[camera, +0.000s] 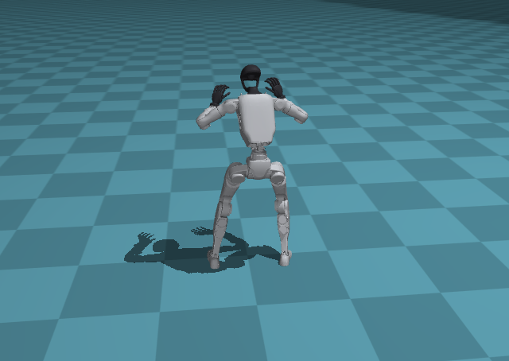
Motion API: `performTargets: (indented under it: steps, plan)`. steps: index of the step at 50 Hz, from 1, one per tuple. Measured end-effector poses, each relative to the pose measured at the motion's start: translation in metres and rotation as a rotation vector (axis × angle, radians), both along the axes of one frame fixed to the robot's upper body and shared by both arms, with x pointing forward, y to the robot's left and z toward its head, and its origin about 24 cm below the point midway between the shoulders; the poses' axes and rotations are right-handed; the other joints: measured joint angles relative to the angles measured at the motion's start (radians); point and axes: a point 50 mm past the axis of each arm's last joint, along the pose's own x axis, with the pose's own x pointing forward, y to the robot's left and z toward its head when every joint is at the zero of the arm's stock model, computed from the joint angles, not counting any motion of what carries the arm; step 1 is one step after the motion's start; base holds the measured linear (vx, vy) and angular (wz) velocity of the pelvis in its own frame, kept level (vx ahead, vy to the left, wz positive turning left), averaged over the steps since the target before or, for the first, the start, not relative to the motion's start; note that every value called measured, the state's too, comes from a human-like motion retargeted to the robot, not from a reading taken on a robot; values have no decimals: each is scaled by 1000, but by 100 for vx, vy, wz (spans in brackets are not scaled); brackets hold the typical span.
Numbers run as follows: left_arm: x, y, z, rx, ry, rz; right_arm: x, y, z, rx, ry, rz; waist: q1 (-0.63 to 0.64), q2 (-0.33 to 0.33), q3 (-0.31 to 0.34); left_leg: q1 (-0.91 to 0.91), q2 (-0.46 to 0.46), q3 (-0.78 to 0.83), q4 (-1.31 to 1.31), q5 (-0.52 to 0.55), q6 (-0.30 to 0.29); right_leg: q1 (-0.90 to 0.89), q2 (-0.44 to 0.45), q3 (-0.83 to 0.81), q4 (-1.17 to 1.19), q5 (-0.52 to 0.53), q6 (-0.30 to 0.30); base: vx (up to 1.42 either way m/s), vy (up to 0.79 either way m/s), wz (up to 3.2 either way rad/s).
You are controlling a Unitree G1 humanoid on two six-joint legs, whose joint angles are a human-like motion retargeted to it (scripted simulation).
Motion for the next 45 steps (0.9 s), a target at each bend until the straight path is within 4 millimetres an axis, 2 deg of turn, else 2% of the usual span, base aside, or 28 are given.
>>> performTargets:
  steps: [2, 3, 5, 7, 9, 12, 13, 15, 17, 20, 23, 25, 28, 30, 32, 35, 36, 38, 40, 42, 45]
  plan:
    - [8, -31, 32, 32, -70, -93, 13, 22, 37, -21, -83, 11, -2, -6, 35, 74, -13, 2, -75, 34, 12, 64, -8, -10, -49, 19, 1, -7, -1, 6]
    - [11, -48, 50, 27, -95, -126, 17, 30, 57, -27, -112, -3, 8, 21, 35, 95, 1, -8, -135, 56, 12, 88, 19, -21, -108, 35, -9, -10, -3, -4]
    - [15, -80, 81, 68, -122, -162, 25, 55, 90, -45, -148, 36, 14, 33, 35, 86, 13, -13, -143, 61, 7, 82, 34, -26, -122, 41, -16, -9, -2, -8]
    - [21, -102, 110, 82, -108, -173, 39, 81, 117, -37, -132, 100, 7, 35, 35, 78, 17, -13, -130, 59, 1, 75, 36, -25, -112, 39, -18, -6, -1, -8]
    - [33, -108, 134, 80, -46, -141, 56, 111, 136, -4, -83, 173, -18, 17, 35, 89, 20, -11, -113, 52, -3, 86, 37, -22, -99, 30, -17, -5, -2, -11]
    - [61, -114, 167, 0, 80, -37, 80, 129, 160, 55, 27, 124, -15, 24, 35, 85, 24, -10, -102, 52, -8, 84, 39, -23, -93, 28, -15, 0, 0, 0]
    - [72, -113, 173, -34, 137, 4, 90, 131, 164, 77, 76, 88, -12, 26, 35, 86, 26, -10, -100, 52, -10, 85, 40, -23, -92, 28, -14, 0, 0, 0]
    - [88, -114, 189, -126, 240, 96, 105, 118, 177, 84, 192, -78, 25, 69, 35, 55, 27, -13, -107, 62, -13, 57, 41, -29, -100, 39, -19, 0, 0, 0]
    - [106, -106, 189, -161, 347, 175, 125, 108, 174, 76, 312, -214, 39, 82, 35, 48, 30, -13, -106, 62, -17, 51, 44, -29, -102, 40, -22, 0, 0, 0]
    - [131, -90, 172, -152, 463, 294, 154, 89, 155, 3, 462, -444, 46, 86, 35, 53, 24, -10, -110, 63, -19, 55, 39, -27, -103, 41, -21, 0, 0, 0]
    - [150, -73, 140, -121, 525, 338, 168, 57, 132, -27, 519, -572, 53, 98, 35, 50, 23, -11, -116, 65, -19, 53, 39, -29, -108, 44, -22, 0, 0, 0]
    - [158, -58, 109, -116, 578, 308, 169, 33, 114, -3, 534, -561, 56, 111, 35, 44, 25, -13, -119, 66, -16, 49, 41, -31, -114, 48, -23, 0, 0, 0]
    - [161, -30, 45, -154, 689, 203, 158, 1, 78, 10, 526, -494, 50, 129, 35, 23, 23, -12, -124, 68, -6, 29, 42, -30, -126, 58, -20, 0, 0, 0]
    - [152, -7, -6, -185, 766, 146, 146, -14, 47, -43, 524, -460, 40, 127, 35, 5, 19, -6, -125, 66, 2, 2, 32, -32, -114, 57, -22, 6, 2, -5]
    - [135, 18, -60, -253, 849, 123, 127, -27, 15, -108, 536, -452, 25, 140, 35, -13, 21, -4, -133, 71, 7, -10, 45, -21, -144, 71, -11, 5, 3, -5]
    - [86, 60, -127, -313, 934, 186, 97, -31, -38, -197, 602, -363, -15, 115, 35, -64, 27, 9, -77, 49, 0, -58, 42, -11, -109, 69, -2, 9, 2, -14]
    - [60, 80, -142, -352, 954, 193, 88, -27, -64, -170, 636, -272, -40, 65, 35, -16, 20, 12, -109, 52, 9, -19, 41, -3, -130, 63, 2, 9, 0, -17]
    - [16, 100, -158, -387, 966, 218, 58, -35, -95, -97, 686, -196, -55, 10, 35, 30, 15, 19, -127, 48, 14, 18, 41, 7, -144, 56, 8, 8, 0, -16]
    - [-14, 102, -164, -396, 945, 236, 25, -46, -104, -46, 709, -198, -43, 3, 35, 36, 16, 22, -126, 42, 12, 24, 43, 11, -149, 57, 13, 9, 2, -8]
    - [-32, 95, -155, -345, 878, 223, -2, -48, -101, -28, 678, -178, -32, -8, 35, 6, 4, 35, -60, 19, 9, -10, 16, 21, -82, 42, 22, 10, 4, 4]
    - [-42, 78, -123, -220, 685, 177, -25, -39, -78, -71, 521, -142, -20, -10, 35, 0, -3, 37, -13, -3, 7, -14, 0, 28, -39, 25, 27, 7, 2, 4]
